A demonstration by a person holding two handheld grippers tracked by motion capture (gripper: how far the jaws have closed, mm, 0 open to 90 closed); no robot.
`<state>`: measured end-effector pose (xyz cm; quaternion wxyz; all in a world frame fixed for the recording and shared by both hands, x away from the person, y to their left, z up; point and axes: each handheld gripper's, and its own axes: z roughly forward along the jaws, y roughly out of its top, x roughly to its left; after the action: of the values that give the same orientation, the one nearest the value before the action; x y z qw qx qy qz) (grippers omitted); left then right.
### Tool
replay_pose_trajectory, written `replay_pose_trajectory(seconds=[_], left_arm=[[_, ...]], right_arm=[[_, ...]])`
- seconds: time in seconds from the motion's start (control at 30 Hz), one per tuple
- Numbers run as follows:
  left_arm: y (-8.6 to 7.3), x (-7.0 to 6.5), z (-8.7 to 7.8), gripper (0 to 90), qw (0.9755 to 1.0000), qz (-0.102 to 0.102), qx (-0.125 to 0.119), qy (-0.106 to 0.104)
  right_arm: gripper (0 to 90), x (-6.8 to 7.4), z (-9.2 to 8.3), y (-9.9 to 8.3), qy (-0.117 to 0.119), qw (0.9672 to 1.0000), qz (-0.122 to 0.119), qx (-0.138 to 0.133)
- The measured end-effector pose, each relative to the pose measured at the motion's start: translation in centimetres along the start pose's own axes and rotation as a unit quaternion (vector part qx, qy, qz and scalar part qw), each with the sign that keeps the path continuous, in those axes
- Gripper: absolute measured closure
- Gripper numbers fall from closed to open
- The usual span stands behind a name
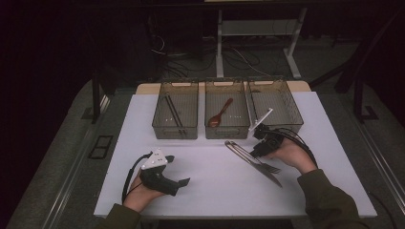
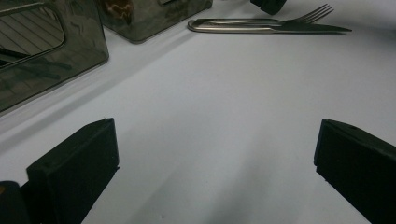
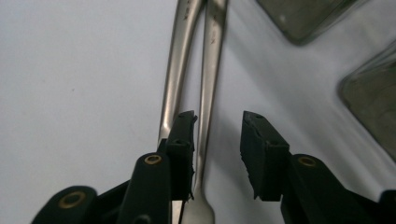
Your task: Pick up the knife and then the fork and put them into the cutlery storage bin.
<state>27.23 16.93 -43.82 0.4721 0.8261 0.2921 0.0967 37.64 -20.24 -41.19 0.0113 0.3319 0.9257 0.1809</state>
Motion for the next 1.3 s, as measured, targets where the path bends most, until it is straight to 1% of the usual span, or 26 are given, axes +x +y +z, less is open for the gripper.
replay_pose_trajectory(seconds=[0.13,0.23,0.33,0.43,0.53,0.57,0.6,0.67,0.77,0.93,1.03,1.1,1.13,1.2,1.3], left_arm=[[0.0,0.0,0.0,0.0,1.0,-0.001,0.0,0.0],[0.0,0.0,0.0,0.0,1.0,0.0,0.0,-0.001],[0.0,0.0,0.0,0.0,1.0,0.0,0.0,-0.001],[0.0,0.0,0.0,0.0,1.0,0.0,0.001,-0.001],[0.0,0.0,0.0,0.0,1.0,0.0,0.001,-0.001],[0.0,0.0,0.0,0.0,1.0,0.0,0.001,-0.001],[0.0,0.0,0.0,0.0,1.0,0.0,0.001,-0.001],[0.0,0.0,0.0,0.0,1.0,0.0,0.002,-0.001],[0.0,0.0,0.1,0.0,1.0,0.001,0.002,-0.002],[0.0,-0.1,0.1,0.0,1.0,0.001,0.002,-0.002],[0.0,-0.1,0.1,0.0,1.0,0.001,0.002,-0.002],[0.0,-0.1,0.1,0.0,1.0,0.001,0.002,-0.002],[0.0,-0.1,0.1,0.0,1.0,0.001,0.002,-0.002],[0.0,-0.1,0.1,0.0,1.0,0.0,0.002,-0.002],[0.0,-0.1,0.1,0.0,1.0,0.001,0.003,-0.003]], right_arm=[[68.9,0.1,0.2,0.0,0.003,0.9999,-0.003,0.014],[71.0,0.0,0.5,0.0,0.002,0.9997,-0.008,0.021],[72.3,0.1,0.7,0.0,0.008,0.9996,-0.009,0.027],[74.1,0.1,0.9,0.0,0.01,0.9993,-0.015,0.031],[75.9,0.3,1.1,0.0,0.008,0.9991,-0.016,0.04],[76.5,0.3,1.1,0.0,0.005,0.999,-0.021,0.04],[77.6,0.4,1.1,0.1,0.001,0.9989,-0.02,0.042],[79.6,0.6,1.2,0.1,-0.007,0.9987,-0.025,0.043],[80.0,0.9,1.2,0.2,-0.02,0.9982,-0.033,0.046],[80.7,1.3,1.3,0.2,-0.033,0.9972,-0.045,0.049],[81.5,1.3,1.3,0.2,-0.036,0.9973,-0.041,0.05],[82.3,1.4,1.3,0.2,-0.034,0.9977,-0.031,0.049],[82.7,1.4,1.3,0.2,-0.034,0.9978,-0.029,0.048],[82.8,1.4,1.3,0.2,-0.036,0.9977,-0.033,0.047],[83.1,1.3,1.3,0.0,-0.035,0.998,-0.031,0.043]])
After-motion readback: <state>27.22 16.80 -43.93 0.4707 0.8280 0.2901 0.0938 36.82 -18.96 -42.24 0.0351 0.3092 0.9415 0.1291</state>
